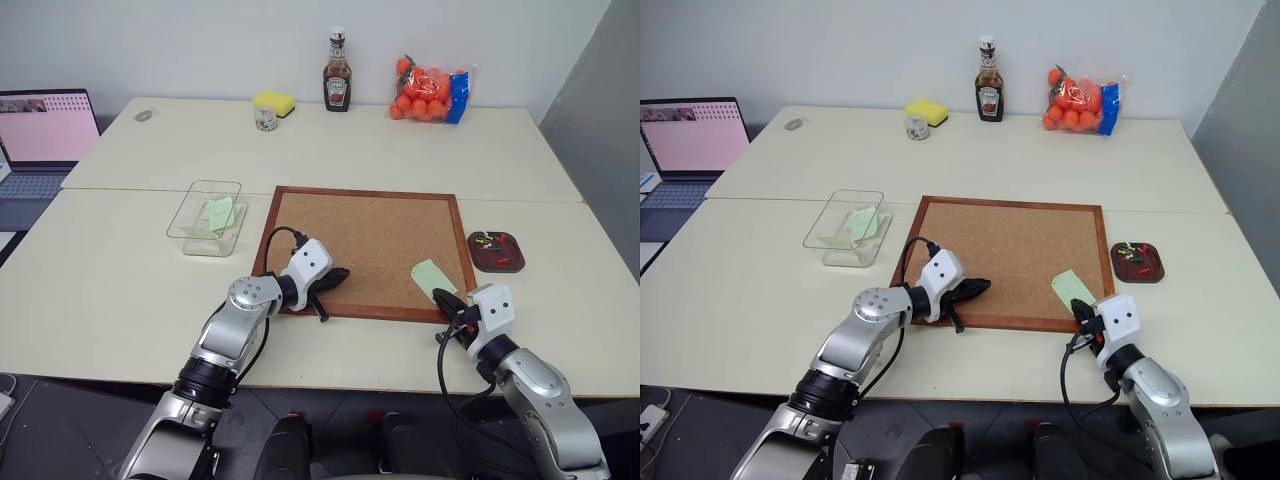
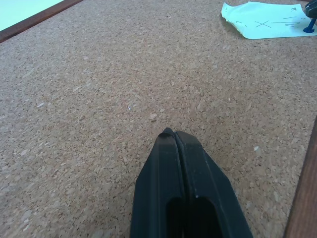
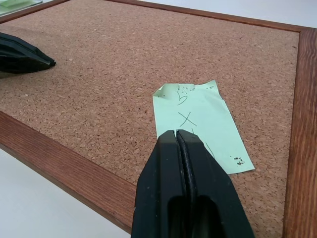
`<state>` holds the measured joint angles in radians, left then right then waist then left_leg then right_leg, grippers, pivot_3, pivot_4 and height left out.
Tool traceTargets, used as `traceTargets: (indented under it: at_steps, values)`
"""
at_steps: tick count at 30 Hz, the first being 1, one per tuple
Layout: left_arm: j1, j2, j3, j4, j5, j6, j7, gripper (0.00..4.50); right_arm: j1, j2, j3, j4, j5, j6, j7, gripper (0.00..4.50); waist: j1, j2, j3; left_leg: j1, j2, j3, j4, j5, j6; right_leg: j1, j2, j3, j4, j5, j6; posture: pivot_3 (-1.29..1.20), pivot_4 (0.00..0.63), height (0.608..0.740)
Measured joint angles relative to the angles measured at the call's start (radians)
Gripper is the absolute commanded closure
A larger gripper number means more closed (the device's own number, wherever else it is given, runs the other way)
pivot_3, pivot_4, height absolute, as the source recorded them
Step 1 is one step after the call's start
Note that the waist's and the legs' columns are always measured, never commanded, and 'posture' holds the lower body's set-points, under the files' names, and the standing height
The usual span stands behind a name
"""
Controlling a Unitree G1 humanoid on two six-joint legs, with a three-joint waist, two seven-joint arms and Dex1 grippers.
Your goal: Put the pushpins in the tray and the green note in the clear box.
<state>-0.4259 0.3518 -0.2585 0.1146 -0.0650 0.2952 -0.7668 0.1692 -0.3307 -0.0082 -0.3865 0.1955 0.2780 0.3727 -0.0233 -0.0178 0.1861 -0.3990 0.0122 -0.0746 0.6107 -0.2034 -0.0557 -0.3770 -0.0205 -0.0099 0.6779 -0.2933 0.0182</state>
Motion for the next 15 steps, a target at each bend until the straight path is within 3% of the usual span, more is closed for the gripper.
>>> traceTargets:
  at_steps: [3,12,15]
  values:
    - [0.0,0.0,0.0,0.0,0.0,0.0,0.0,4.5,0.001,0.001,-0.005,0.002,0.0,-0.024,0.0,4.47,0.0,0.0,0.0,0.0,0.0,0.0,0.0,0.0,0.0,0.0,0.0,0.0,0.0,0.0,0.0,0.0,0.15,0.74]
    - [0.0,0.0,0.0,0.0,0.0,0.0,0.0,4.5,0.008,-0.003,-0.038,-0.002,0.012,-0.048,-0.002,2.63,0.0,0.0,0.0,0.0,0.0,0.0,0.0,0.0,0.0,0.0,0.0,0.0,0.0,0.0,0.0,0.0,0.15,0.74]
    - [0.0,0.0,0.0,0.0,0.0,0.0,0.0,4.5,0.011,-0.016,-0.028,-0.002,-0.006,-0.029,-0.002,2.54,0.0,0.0,0.0,0.0,0.0,0.0,0.0,0.0,0.0,0.0,0.0,0.0,0.0,0.0,0.0,0.0,0.15,0.74]
